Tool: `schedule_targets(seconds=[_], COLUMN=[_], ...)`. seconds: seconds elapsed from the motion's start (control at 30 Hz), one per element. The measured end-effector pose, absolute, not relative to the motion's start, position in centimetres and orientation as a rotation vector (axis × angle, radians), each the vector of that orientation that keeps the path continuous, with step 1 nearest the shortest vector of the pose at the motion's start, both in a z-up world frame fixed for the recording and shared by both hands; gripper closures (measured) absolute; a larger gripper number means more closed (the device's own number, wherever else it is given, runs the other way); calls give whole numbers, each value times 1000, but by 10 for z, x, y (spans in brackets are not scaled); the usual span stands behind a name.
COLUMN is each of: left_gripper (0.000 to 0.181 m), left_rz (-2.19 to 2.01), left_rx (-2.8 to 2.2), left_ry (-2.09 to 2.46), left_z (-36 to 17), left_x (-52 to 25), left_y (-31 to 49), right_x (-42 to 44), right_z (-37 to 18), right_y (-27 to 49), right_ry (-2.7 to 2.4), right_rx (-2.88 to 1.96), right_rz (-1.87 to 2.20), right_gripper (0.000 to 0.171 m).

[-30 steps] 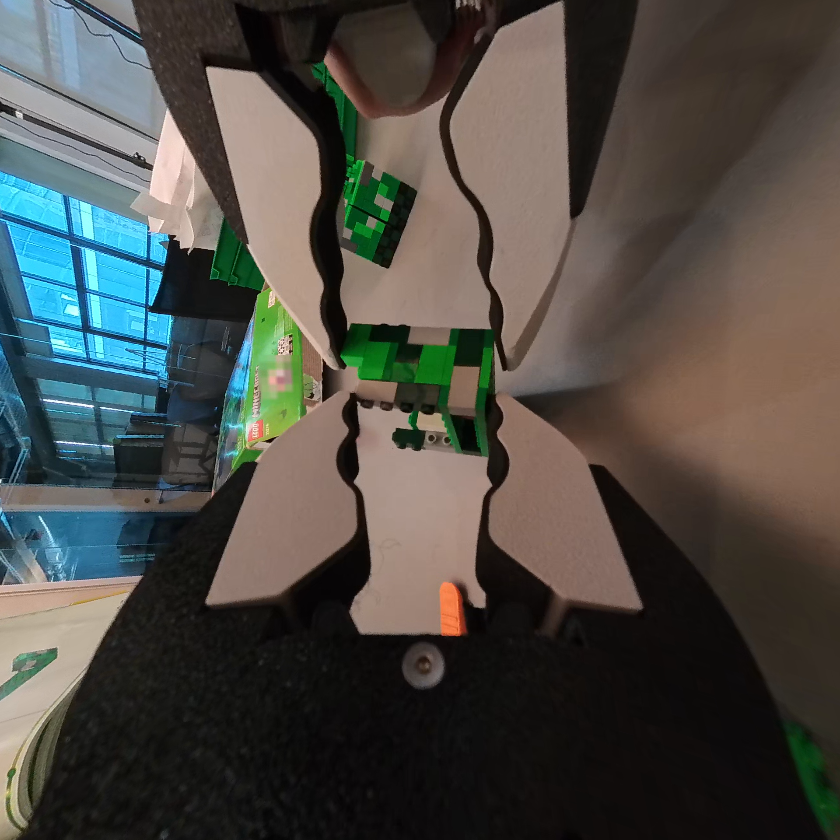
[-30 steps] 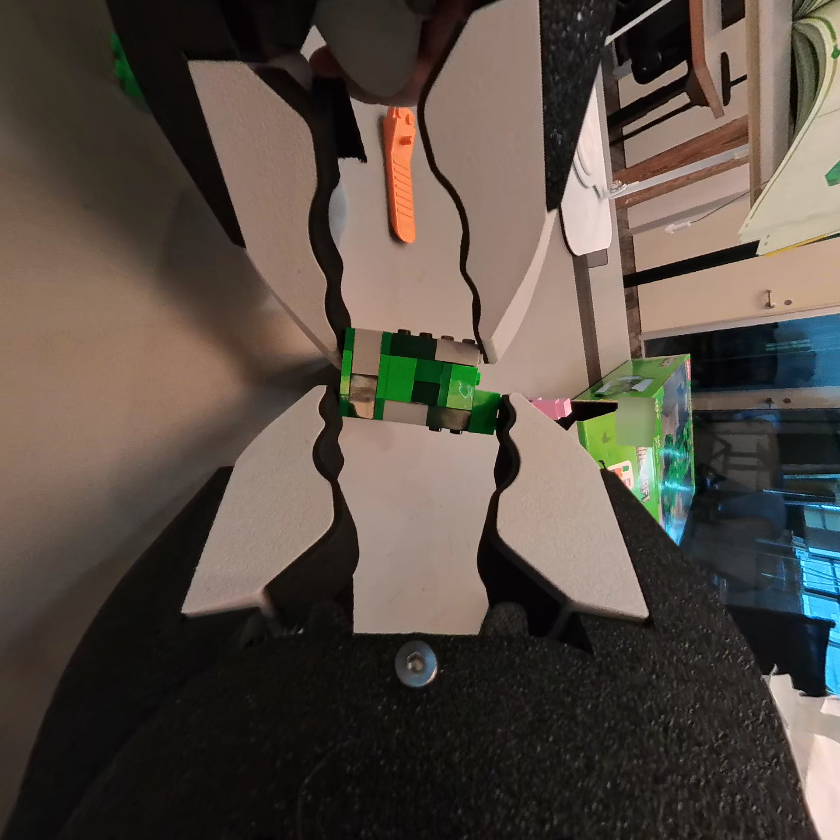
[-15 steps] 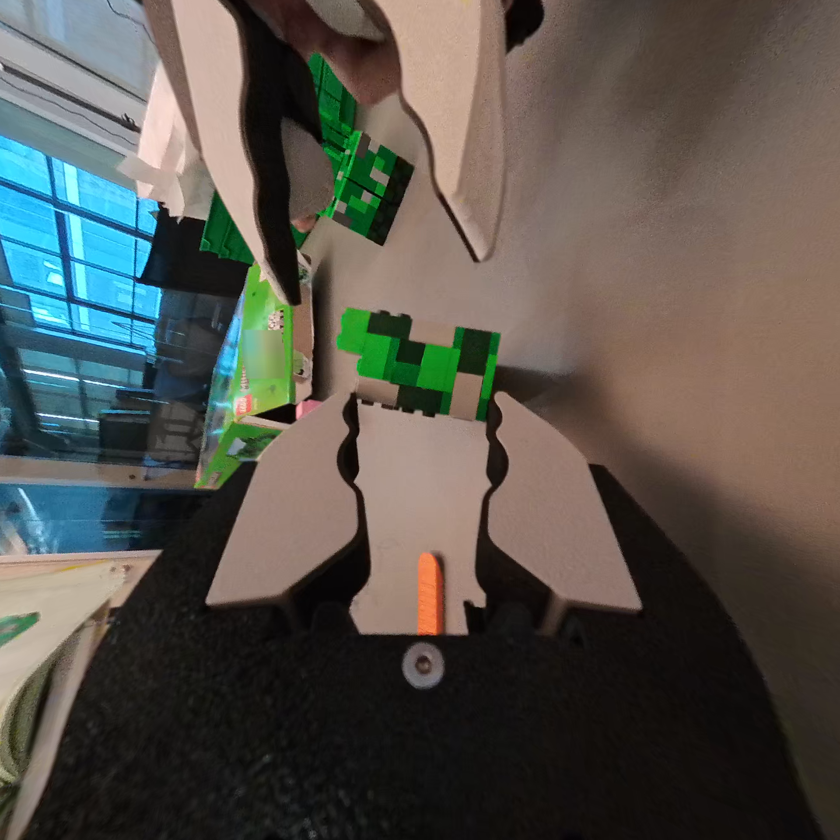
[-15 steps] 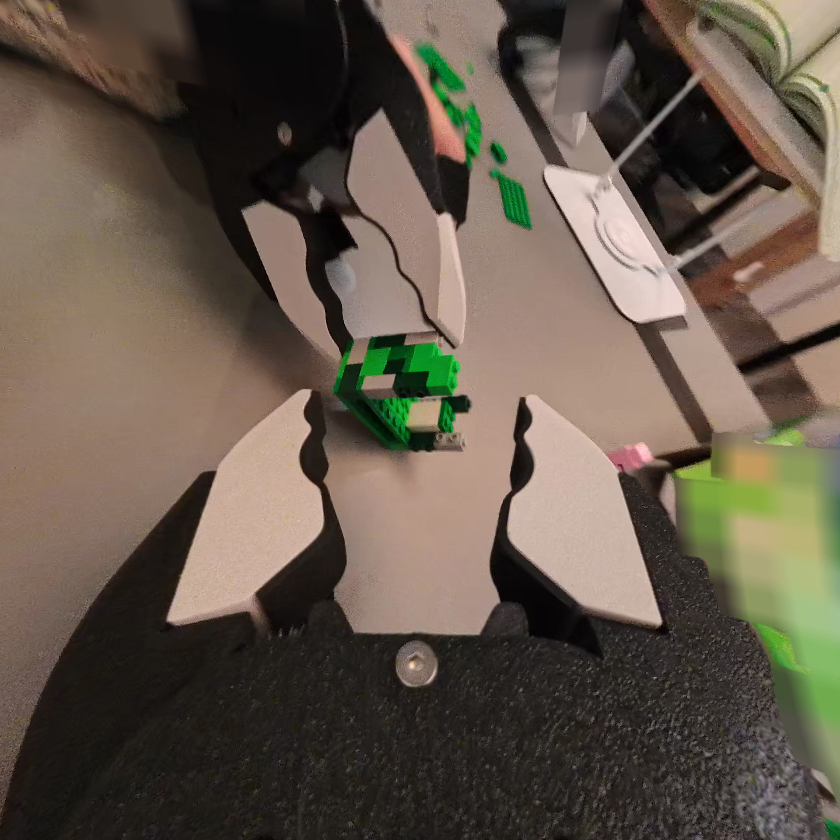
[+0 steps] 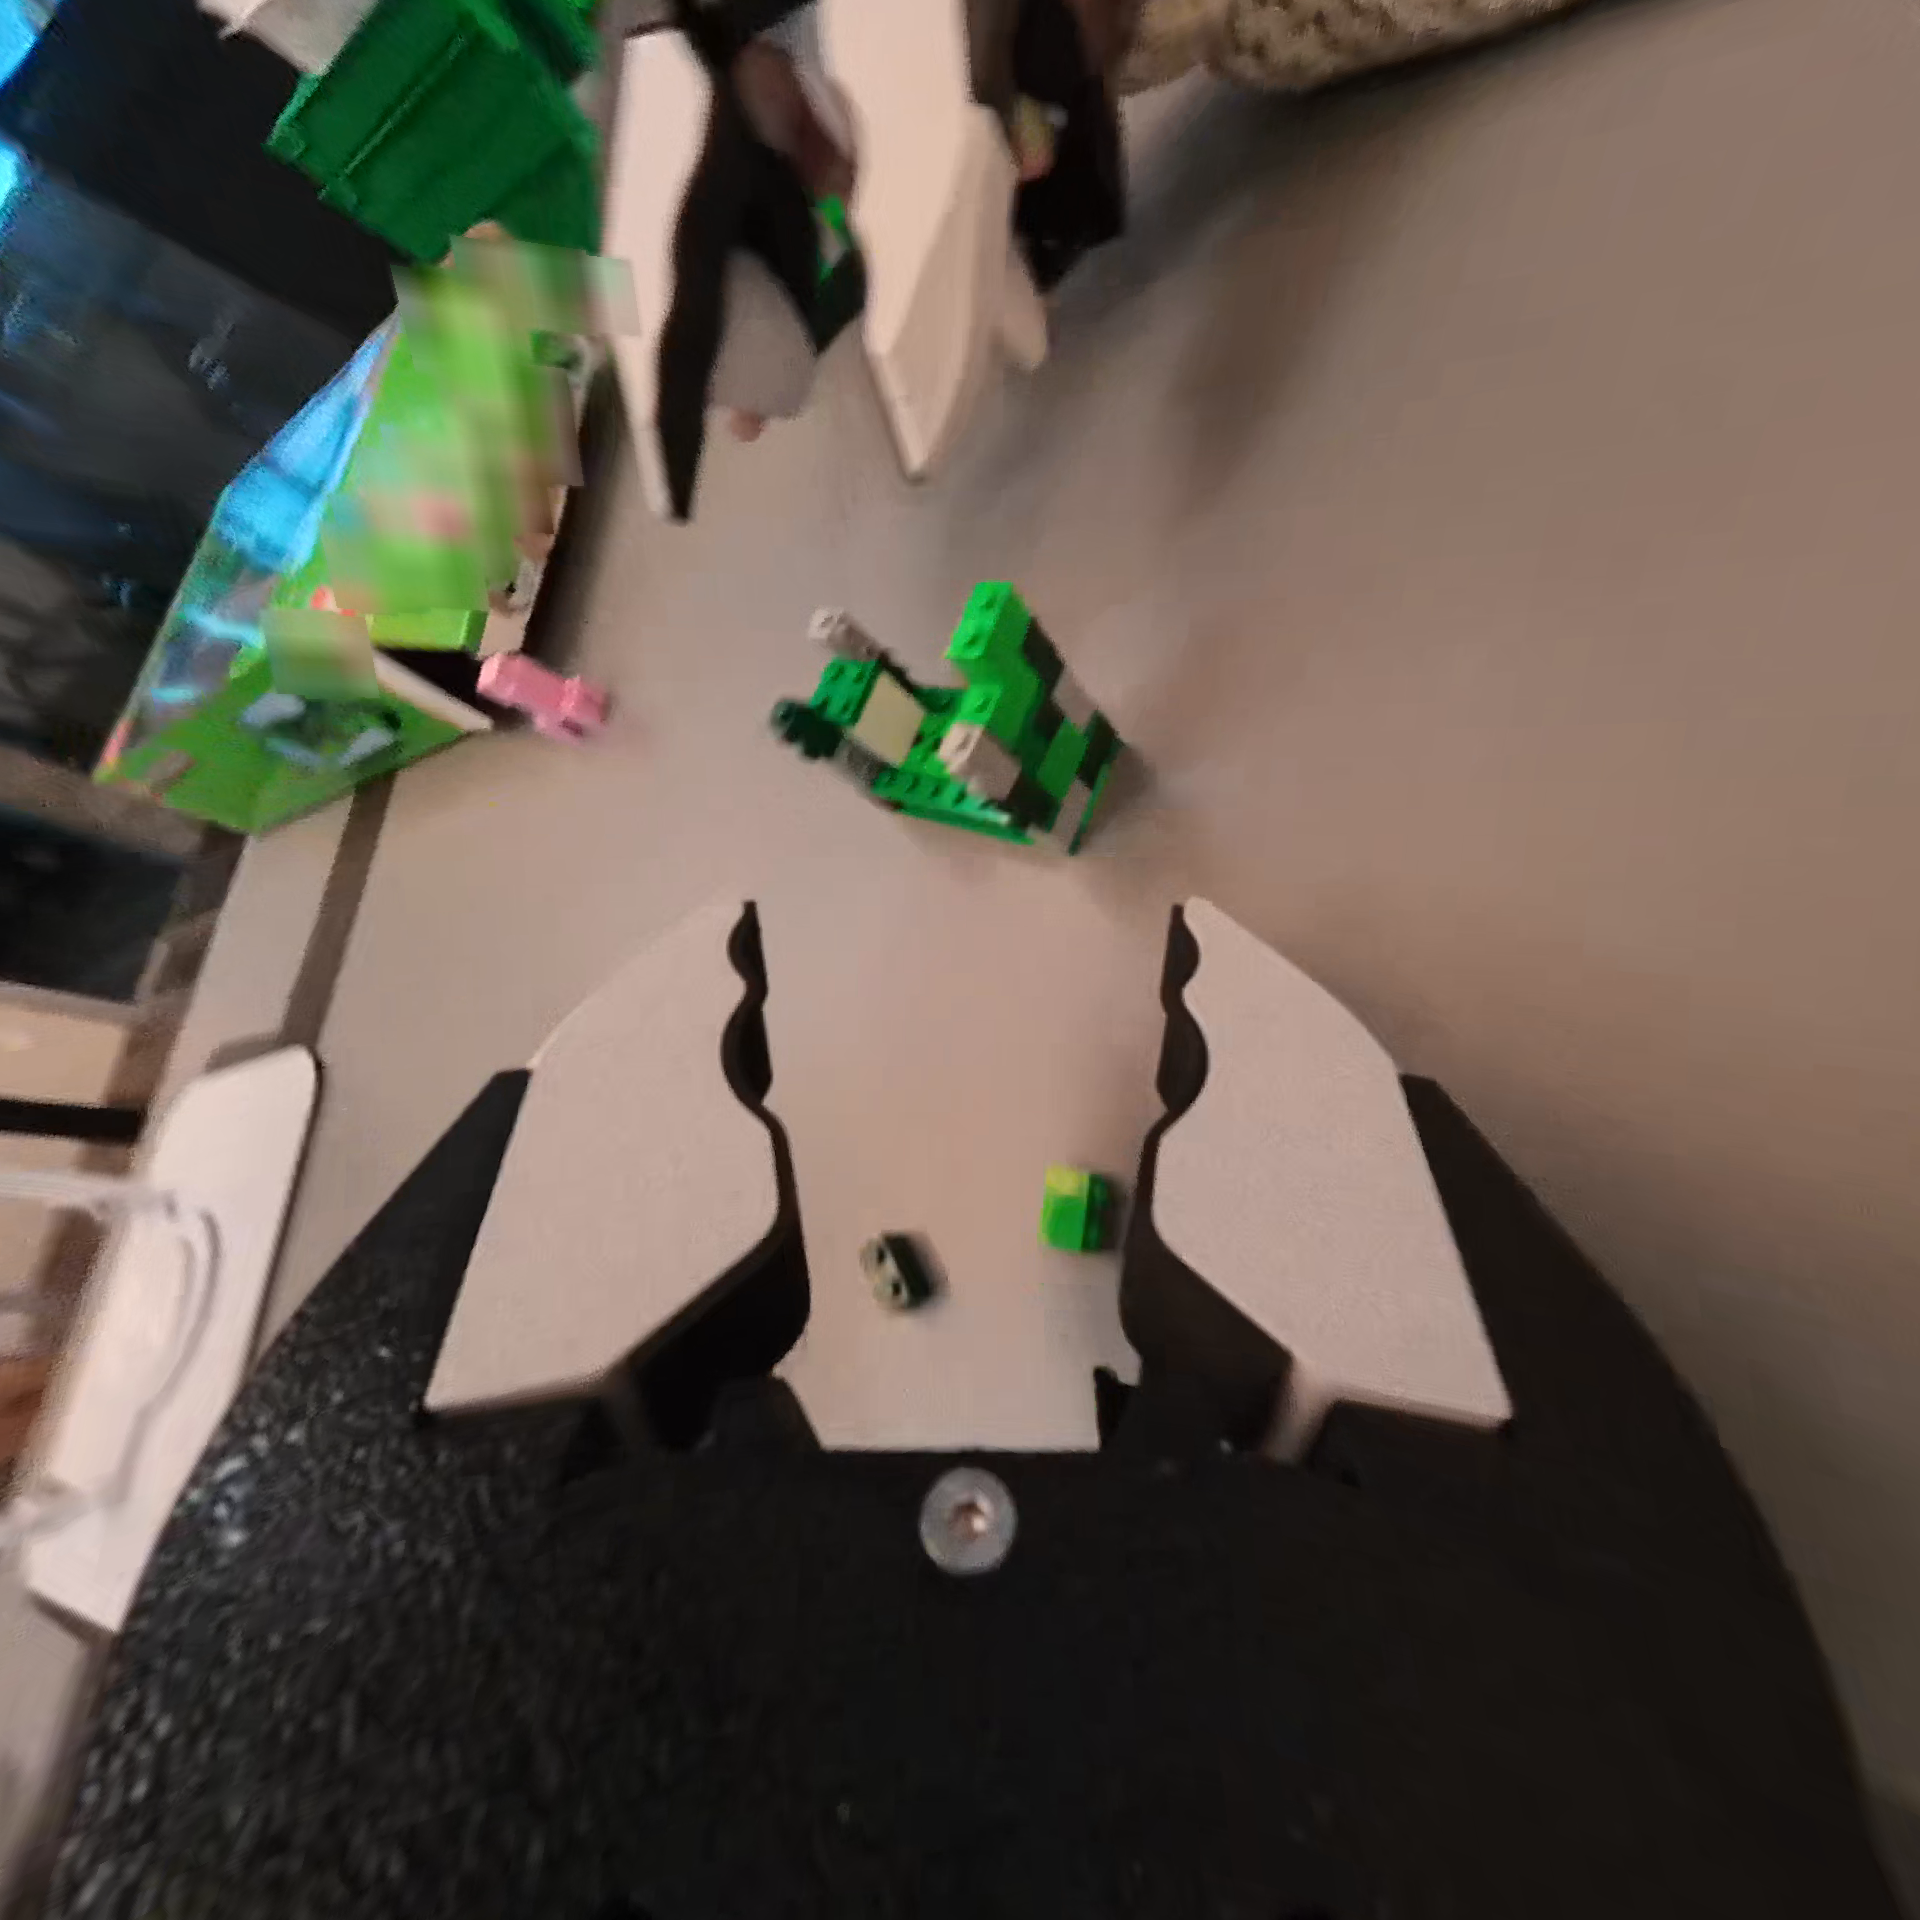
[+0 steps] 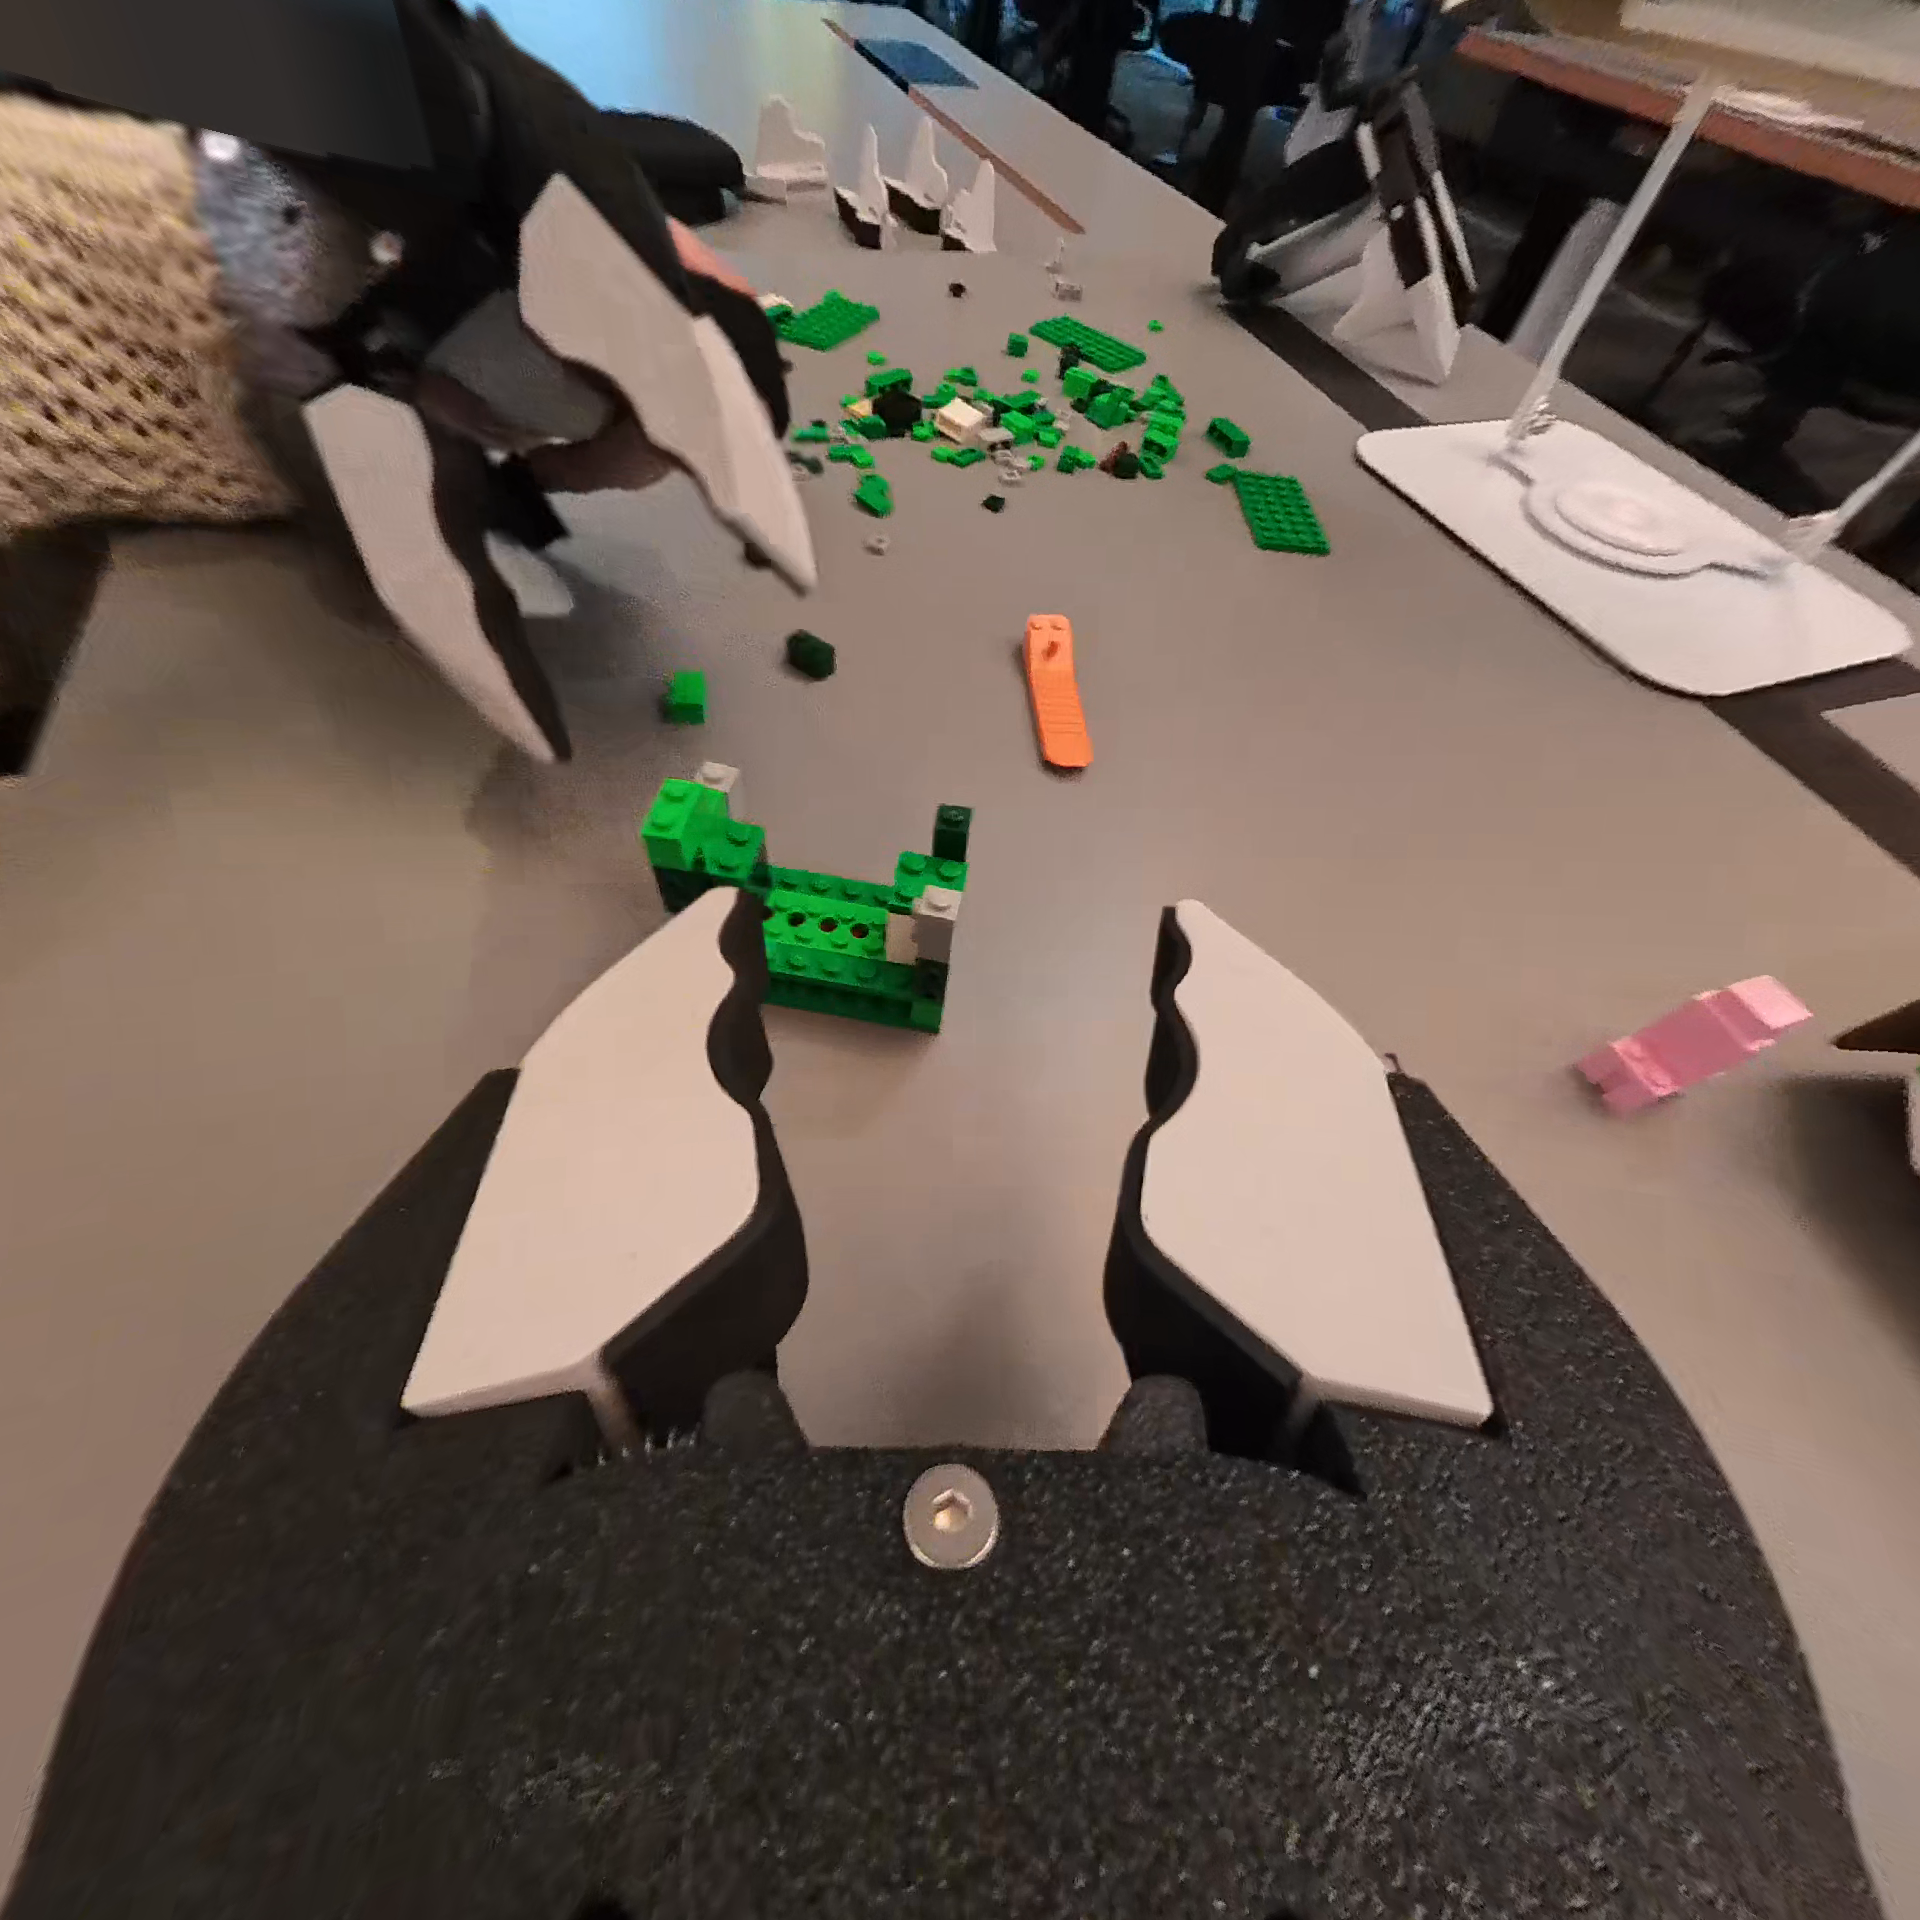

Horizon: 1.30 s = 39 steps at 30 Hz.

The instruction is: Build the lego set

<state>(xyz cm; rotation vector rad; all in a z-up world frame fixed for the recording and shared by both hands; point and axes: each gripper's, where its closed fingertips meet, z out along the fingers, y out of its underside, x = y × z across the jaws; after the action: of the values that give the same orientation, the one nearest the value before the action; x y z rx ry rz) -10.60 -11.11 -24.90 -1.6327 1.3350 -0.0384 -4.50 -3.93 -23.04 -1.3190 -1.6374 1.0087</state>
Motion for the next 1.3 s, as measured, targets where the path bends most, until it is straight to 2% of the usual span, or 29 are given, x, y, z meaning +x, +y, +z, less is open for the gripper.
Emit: schedule_targets(seconds=[0.13,0.27,0.43,0.6,0.7,0.93,1.3], left_gripper=[119,133,138,142,151,142,148], left_rz=[-211,-239,-294,-331,-355,-338,-247], left_rx=[-1703,-1882,-1961,-1945,-1957,-1954,-1968], left_ry=[1081,1125,1140,1081,1052,1036,1087], left_z=[-239,-270,-285,-283,-283,-283,-291], left_x=[-147,-174,-167,-160,-157,-151,-154], left_y=[-118,-132,-139,-135,-134,-129,-131], right_x=[-42,-46,-49,-53,-55,-57,-58], right_z=[-244,-260,-271,-272,-276,-286,-287], right_y=[-39,-44,-49,-51,-53,-56,-54], right_ry=[-1688,-1750,-1829,-1843,-1869,-1926,-1913], right_rx=[-1375,-1406,-1395,-1387,-1391,-1398,-1428], right_rz=[1019,1004,938,919,901,822,823], right_gripper=[110,115,123,125,125,126,126])
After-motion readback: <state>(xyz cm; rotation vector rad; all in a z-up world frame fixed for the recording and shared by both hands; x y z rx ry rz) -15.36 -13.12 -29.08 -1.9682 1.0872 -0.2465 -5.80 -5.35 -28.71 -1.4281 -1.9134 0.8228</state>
